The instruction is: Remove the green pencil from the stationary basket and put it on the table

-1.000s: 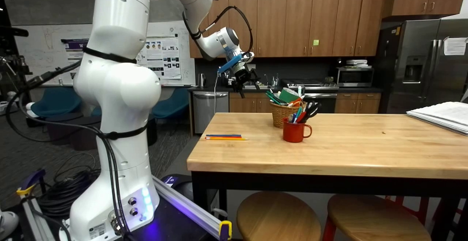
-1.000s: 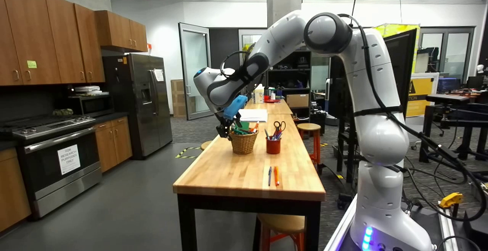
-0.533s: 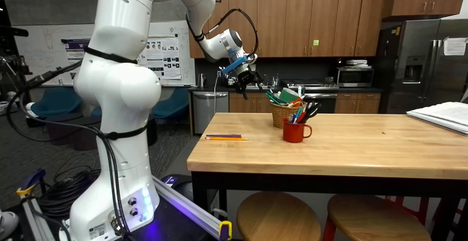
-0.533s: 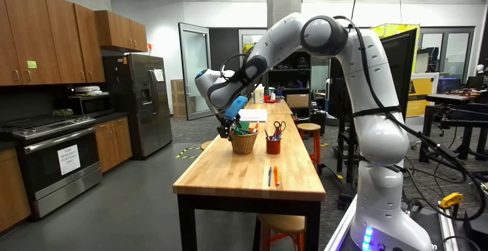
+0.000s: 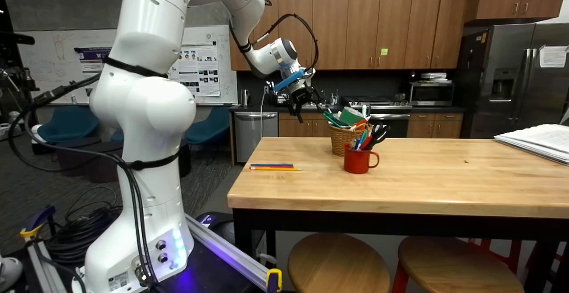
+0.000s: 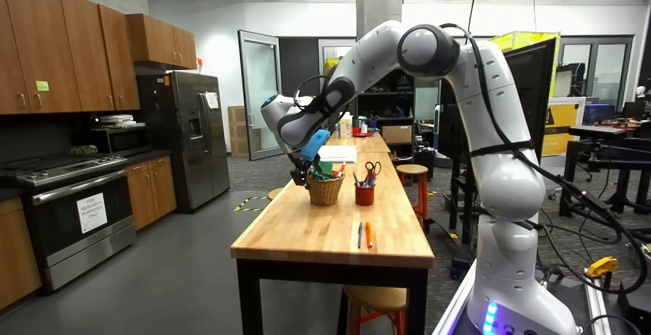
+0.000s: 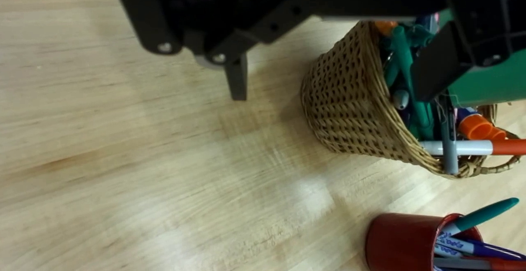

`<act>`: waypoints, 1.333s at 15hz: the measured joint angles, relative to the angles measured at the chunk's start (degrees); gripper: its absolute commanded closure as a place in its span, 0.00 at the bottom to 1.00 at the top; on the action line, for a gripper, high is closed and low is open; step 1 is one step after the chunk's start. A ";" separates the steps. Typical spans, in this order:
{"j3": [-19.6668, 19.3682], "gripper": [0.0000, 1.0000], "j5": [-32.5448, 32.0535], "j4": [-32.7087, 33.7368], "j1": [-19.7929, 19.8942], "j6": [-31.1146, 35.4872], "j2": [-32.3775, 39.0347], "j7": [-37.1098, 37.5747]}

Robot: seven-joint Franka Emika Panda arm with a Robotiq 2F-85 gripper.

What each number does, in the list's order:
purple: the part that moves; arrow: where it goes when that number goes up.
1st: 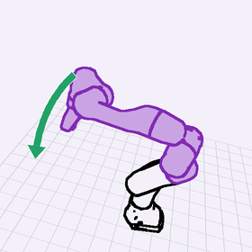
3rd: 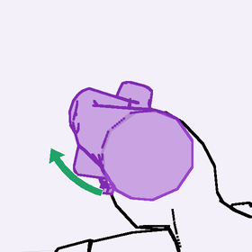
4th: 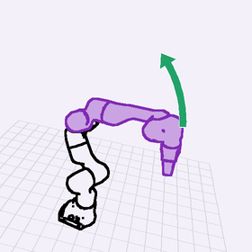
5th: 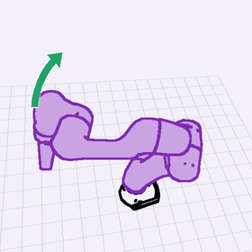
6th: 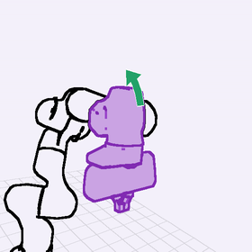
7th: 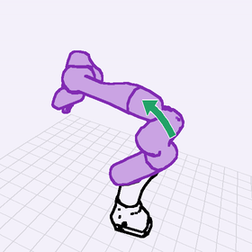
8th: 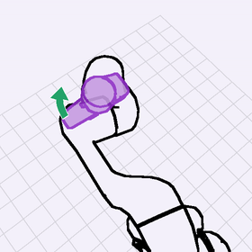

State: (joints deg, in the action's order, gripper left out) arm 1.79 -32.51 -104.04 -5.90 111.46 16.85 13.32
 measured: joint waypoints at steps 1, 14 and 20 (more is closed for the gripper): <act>-0.16 0.00 0.00 0.05 0.01 0.09 0.07 -0.33; -1.44 0.00 0.01 0.93 0.72 0.97 0.87 -3.90; -1.36 0.00 0.41 0.95 0.50 0.97 0.93 -4.04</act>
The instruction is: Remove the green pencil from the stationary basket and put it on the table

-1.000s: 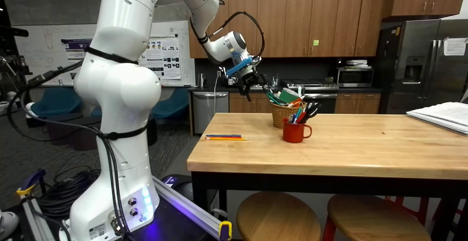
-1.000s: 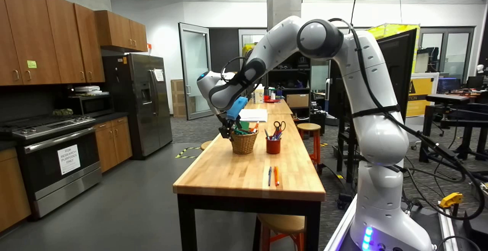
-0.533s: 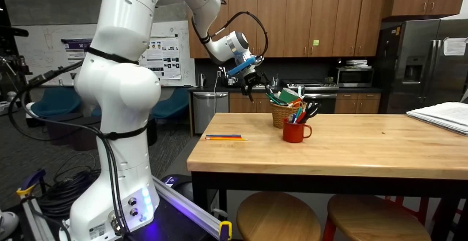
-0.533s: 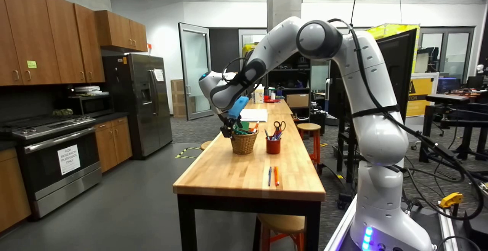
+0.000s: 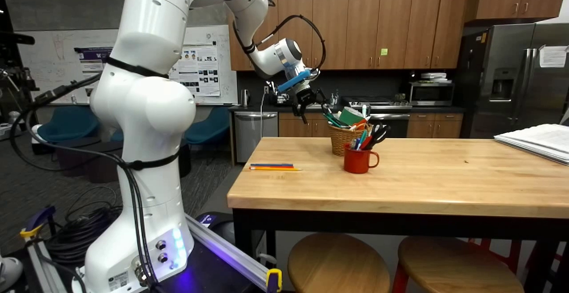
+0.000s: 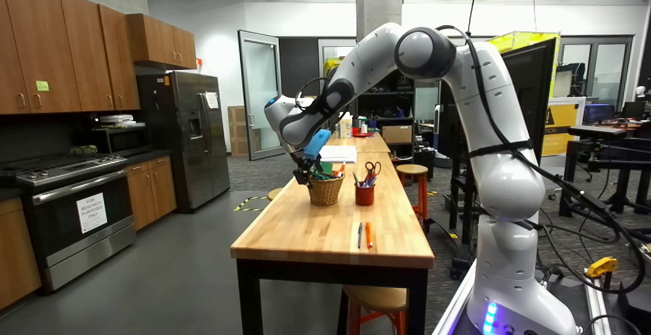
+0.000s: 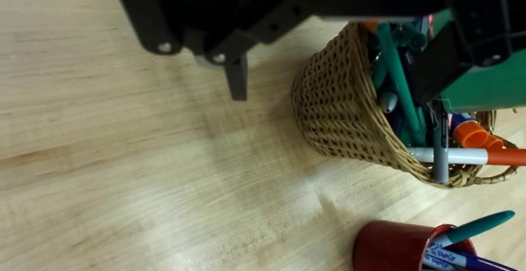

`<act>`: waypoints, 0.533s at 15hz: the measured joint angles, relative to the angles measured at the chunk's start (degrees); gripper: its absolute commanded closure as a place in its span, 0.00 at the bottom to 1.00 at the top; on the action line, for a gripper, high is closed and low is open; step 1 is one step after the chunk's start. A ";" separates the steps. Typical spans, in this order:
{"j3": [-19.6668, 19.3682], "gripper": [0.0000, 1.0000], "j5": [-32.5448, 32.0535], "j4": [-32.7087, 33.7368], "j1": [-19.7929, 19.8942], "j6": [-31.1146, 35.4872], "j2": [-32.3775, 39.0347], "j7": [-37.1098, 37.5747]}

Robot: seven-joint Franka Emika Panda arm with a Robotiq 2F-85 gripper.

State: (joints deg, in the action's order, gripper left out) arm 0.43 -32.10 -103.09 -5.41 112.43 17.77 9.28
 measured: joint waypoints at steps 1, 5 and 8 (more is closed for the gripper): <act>0.07 0.00 0.00 0.01 -0.07 0.00 0.00 0.00; 0.34 0.00 0.08 0.10 -0.33 0.01 0.00 -0.03; 0.54 0.00 0.08 0.16 -0.53 0.02 0.00 -0.08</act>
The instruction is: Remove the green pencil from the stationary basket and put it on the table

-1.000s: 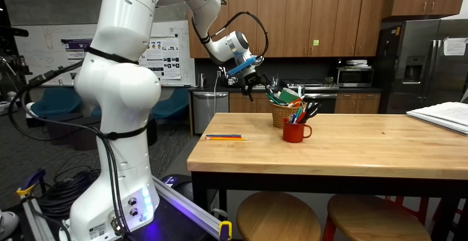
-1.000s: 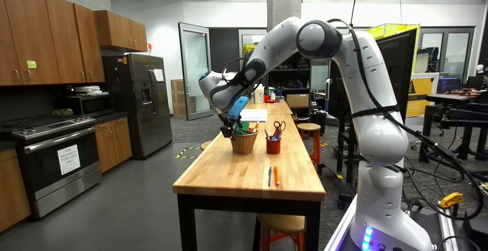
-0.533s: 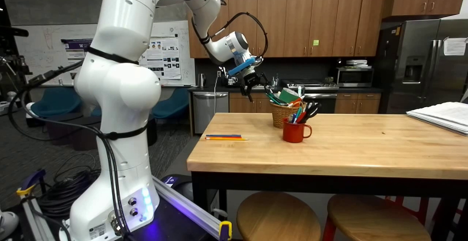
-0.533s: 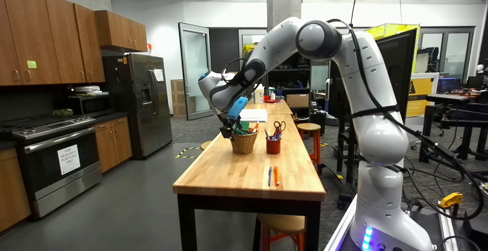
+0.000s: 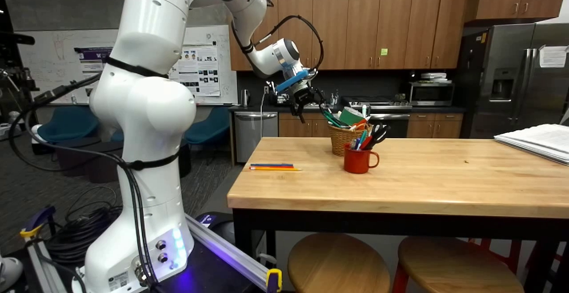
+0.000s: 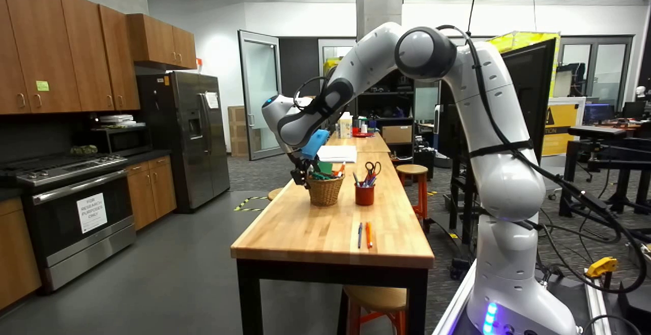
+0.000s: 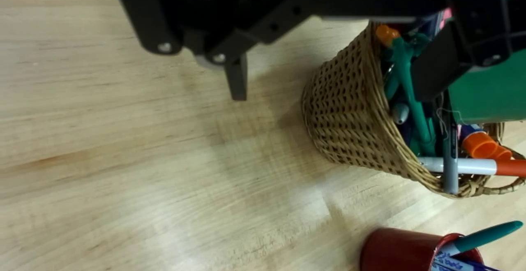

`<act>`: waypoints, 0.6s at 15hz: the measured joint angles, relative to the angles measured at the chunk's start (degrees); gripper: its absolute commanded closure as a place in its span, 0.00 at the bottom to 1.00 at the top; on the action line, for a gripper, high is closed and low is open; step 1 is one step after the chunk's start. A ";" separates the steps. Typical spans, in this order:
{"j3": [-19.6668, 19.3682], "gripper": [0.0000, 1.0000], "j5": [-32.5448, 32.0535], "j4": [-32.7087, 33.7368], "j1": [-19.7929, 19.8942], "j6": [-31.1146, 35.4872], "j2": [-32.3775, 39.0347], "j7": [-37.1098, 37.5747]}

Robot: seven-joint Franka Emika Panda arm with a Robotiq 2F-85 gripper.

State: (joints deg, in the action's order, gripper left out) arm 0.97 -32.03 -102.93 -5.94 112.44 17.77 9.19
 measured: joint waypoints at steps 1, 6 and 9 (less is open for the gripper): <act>0.09 0.00 0.00 0.02 -0.04 0.00 0.00 -0.02; 0.23 0.00 0.00 0.09 -0.24 0.13 0.05 -0.74; 0.12 0.00 -0.02 0.09 -0.15 0.34 0.21 -1.47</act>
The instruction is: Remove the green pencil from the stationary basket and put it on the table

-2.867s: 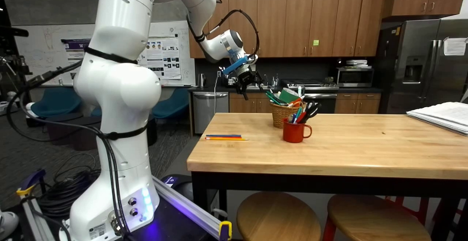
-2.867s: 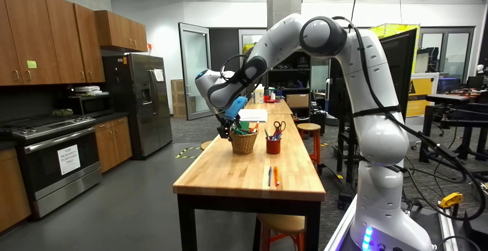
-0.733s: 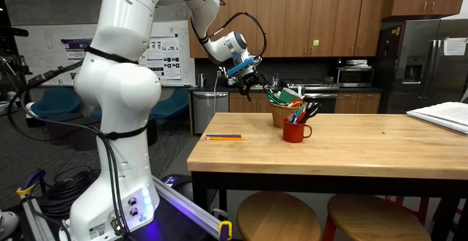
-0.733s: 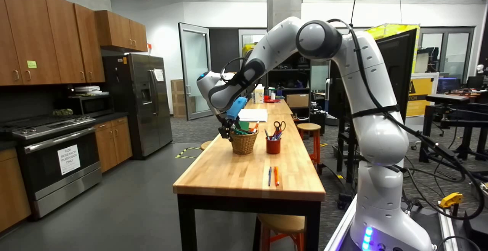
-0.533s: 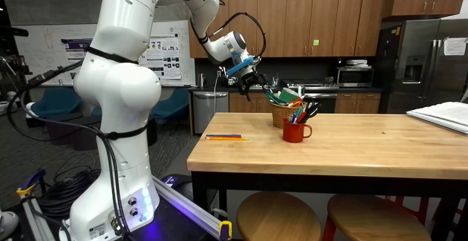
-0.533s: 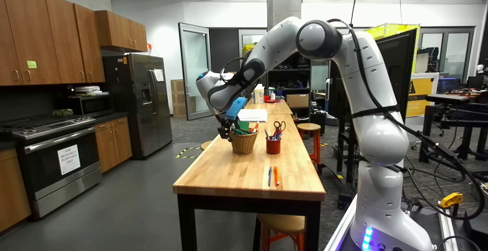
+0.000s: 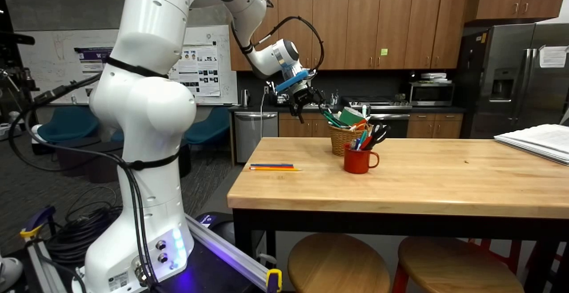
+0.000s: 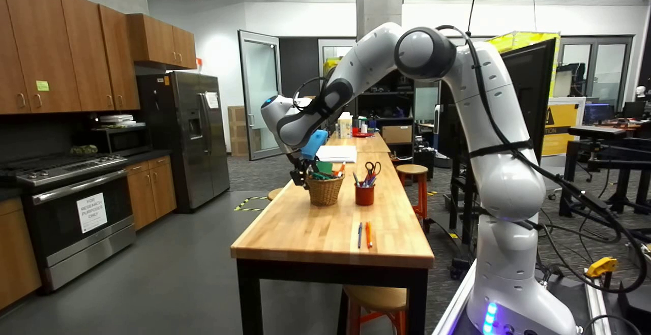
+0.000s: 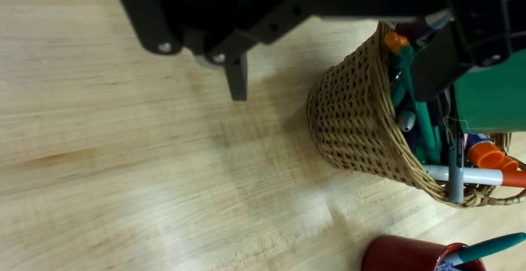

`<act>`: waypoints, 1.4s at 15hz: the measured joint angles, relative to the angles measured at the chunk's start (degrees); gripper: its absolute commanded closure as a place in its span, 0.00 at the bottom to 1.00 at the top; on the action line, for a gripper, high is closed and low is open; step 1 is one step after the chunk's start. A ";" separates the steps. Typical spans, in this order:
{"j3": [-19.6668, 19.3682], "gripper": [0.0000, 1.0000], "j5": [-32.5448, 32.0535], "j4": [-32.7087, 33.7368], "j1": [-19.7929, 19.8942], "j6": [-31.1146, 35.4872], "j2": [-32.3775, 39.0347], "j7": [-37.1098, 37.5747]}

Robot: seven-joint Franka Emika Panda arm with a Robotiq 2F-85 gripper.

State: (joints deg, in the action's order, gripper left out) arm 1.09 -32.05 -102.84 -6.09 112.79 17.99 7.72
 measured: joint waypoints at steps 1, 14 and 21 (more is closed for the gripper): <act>-0.08 0.00 -0.02 0.00 0.05 0.04 0.05 -0.37; -1.00 0.31 -0.19 1.56 0.60 0.52 1.53 -4.14; -1.26 0.85 -0.21 2.81 0.70 0.51 1.94 -5.20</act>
State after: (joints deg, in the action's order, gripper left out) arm -0.17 -32.26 -100.02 -5.39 113.29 19.93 2.52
